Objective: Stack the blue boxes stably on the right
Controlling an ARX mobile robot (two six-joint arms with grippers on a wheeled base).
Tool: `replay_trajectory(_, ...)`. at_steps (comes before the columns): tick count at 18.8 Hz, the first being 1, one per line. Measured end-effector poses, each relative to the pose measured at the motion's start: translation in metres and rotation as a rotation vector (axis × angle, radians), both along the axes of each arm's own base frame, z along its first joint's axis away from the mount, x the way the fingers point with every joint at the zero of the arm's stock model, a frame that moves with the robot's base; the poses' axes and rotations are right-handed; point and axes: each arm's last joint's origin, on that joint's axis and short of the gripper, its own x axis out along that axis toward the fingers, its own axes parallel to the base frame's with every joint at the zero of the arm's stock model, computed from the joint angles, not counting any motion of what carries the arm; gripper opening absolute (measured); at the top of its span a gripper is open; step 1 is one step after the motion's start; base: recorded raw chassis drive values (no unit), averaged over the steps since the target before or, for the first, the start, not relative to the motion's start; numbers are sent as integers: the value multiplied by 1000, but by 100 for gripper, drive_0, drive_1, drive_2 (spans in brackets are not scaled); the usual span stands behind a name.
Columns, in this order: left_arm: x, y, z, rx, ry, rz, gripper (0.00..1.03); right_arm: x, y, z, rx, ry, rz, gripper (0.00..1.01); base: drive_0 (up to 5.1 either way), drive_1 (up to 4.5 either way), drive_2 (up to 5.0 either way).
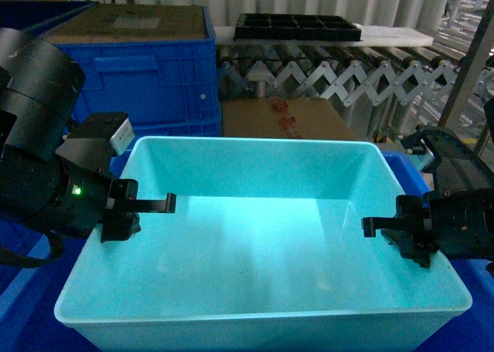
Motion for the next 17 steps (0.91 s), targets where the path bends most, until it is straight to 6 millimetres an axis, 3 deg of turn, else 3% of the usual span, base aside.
replay_trajectory(17,-1,3,-7,13,19,19,5,0,9,-3,-19,-7,24,7,0,0,0)
